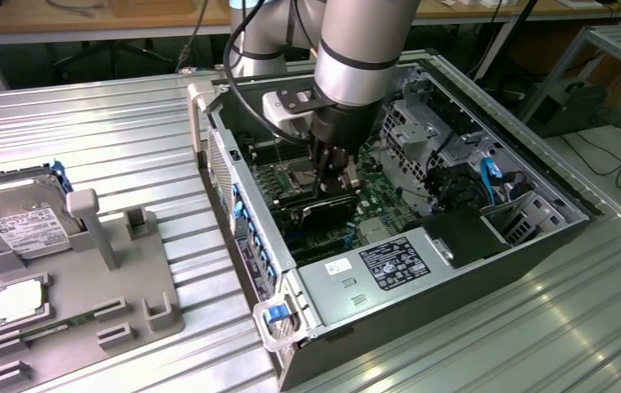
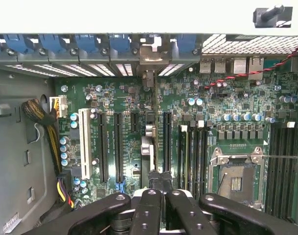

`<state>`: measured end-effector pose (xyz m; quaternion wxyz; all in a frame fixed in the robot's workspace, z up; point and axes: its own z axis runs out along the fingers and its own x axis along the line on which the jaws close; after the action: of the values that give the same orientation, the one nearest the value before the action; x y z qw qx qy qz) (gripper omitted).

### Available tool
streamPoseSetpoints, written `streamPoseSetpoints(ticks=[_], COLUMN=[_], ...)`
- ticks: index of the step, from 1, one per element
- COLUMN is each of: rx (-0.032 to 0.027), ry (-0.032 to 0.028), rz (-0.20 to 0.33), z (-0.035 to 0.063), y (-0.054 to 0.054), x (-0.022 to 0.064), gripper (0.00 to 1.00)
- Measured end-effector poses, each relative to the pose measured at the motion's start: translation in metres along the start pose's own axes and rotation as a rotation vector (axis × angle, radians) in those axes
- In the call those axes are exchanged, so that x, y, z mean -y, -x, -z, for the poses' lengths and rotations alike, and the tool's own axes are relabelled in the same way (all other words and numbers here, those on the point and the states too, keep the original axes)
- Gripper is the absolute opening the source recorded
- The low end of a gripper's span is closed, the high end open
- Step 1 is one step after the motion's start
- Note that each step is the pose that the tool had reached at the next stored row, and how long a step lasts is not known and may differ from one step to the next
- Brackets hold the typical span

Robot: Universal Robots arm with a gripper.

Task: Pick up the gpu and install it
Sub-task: 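Press down on the gpu until it lock into place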

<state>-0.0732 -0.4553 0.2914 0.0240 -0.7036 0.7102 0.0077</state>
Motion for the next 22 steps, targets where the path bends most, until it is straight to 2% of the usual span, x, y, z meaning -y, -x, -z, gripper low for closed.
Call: streamPoseSetpoints(ticks=[6,7,9,10,11,12,13,14,15,16,19,20,22], rx=[-0.0010,-0.0013,-0.0017,-0.0018,-0.0022,-0.0024,-0.0026,-0.0029,-0.0030,-0.0033,-0.0046,-0.0054,-0.0055], ry=[0.1083,0.1330,0.1725,0.1882,0.2246,0.2546,0.2714,0.2911,0.3068,0.3269,0.3800,0.3934,0.3971], rz=[-0.005,-0.006,-0.008,-0.009,-0.010,-0.011,-0.012,-0.013,-0.014,-0.015,-0.017,-0.018,-0.018], z=[0.0000,0.0000,0.0000,0.0000,-0.0001,-0.0001,-0.0001,-0.0001,-0.0001,-0.0001,-0.0001,-0.0002,-0.0003], y=[0.000,0.000,0.000,0.000,0.000,0.000,0.000,0.000,0.000,0.000,0.000,0.000,0.000], x=[0.0000,0.0001,0.0001,0.0002,0.0003,0.0009,0.0014,0.0019,0.0024,0.0032,0.0061,0.0081,0.0107], gripper=[0.11,0.11,0.11,0.11,0.11,0.11,0.11,0.11,0.11,0.11,0.11,0.11,0.11])
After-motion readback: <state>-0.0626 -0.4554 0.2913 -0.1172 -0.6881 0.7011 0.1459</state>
